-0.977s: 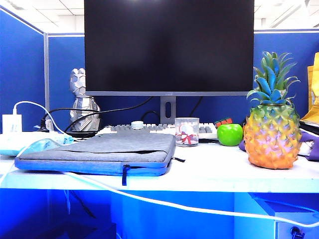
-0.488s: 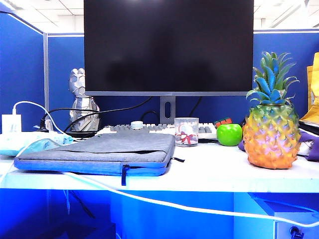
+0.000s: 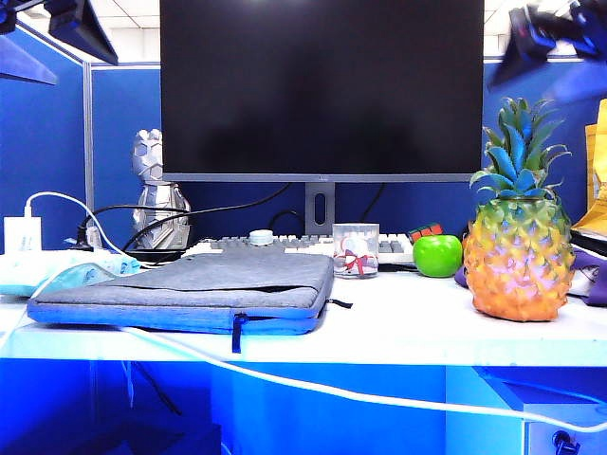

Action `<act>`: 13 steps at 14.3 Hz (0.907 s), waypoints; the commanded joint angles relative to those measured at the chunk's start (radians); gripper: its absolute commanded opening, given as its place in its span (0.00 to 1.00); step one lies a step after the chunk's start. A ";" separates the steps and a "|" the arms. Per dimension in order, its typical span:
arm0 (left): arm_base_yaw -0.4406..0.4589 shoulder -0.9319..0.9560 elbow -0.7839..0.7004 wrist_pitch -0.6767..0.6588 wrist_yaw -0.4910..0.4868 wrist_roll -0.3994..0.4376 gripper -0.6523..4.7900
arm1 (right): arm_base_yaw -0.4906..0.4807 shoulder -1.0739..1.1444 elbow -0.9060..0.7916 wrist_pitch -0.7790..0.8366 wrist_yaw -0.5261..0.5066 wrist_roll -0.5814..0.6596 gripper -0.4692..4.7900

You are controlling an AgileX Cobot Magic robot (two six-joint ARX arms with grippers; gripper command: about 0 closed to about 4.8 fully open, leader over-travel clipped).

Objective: Pick up the pineapple and place it above the gray bag.

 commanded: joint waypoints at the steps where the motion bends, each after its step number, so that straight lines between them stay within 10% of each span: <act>1: 0.000 -0.003 0.005 0.010 0.006 0.003 1.00 | -0.001 -0.004 0.005 -0.102 -0.040 -0.022 1.00; 13: -0.002 -0.003 0.005 -0.013 0.047 -0.027 1.00 | 0.018 0.150 -0.001 -0.092 -0.179 0.009 1.00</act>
